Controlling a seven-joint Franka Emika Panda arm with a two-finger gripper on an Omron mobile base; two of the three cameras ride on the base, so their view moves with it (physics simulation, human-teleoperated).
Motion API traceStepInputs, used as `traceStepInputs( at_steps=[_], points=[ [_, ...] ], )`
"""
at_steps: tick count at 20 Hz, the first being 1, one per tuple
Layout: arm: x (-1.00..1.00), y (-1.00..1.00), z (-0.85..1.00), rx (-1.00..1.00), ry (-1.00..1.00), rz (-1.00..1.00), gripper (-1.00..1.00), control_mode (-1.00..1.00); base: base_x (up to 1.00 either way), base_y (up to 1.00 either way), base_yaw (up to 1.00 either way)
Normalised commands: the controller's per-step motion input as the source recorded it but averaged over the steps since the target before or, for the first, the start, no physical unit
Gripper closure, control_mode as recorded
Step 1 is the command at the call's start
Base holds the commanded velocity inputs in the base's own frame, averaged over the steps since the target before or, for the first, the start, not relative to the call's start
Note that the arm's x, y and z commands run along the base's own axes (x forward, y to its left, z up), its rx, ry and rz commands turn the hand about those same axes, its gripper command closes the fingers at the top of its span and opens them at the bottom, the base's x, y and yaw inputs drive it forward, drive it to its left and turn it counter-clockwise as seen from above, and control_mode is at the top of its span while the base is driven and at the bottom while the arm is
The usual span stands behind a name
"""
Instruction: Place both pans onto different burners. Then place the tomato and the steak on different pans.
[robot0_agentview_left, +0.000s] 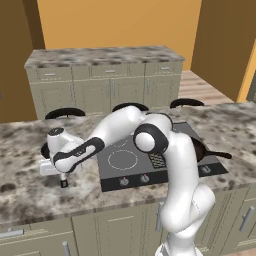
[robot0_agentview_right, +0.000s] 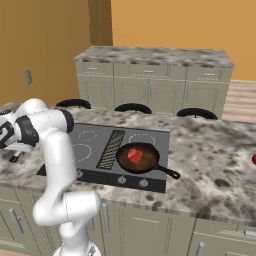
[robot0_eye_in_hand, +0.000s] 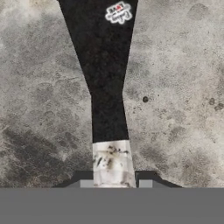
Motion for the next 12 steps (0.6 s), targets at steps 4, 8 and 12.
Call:
traceStepInputs(
  at_steps=[4, 8, 12],
  points=[
    [0.00, 0.00, 0.00, 0.00, 0.00, 0.00, 1.00, -1.00, 0.00, 0.00, 0.00],
    [-0.01, -0.02, 0.04, 0.01, -0.02, 0.00, 1.00, -1.00, 0.00, 0.00, 0.00],
    [-0.09, -0.13, 0.14, 0.02, -0.05, 0.00, 1.00, -1.00, 0.00, 0.00, 0.00]
  ],
)
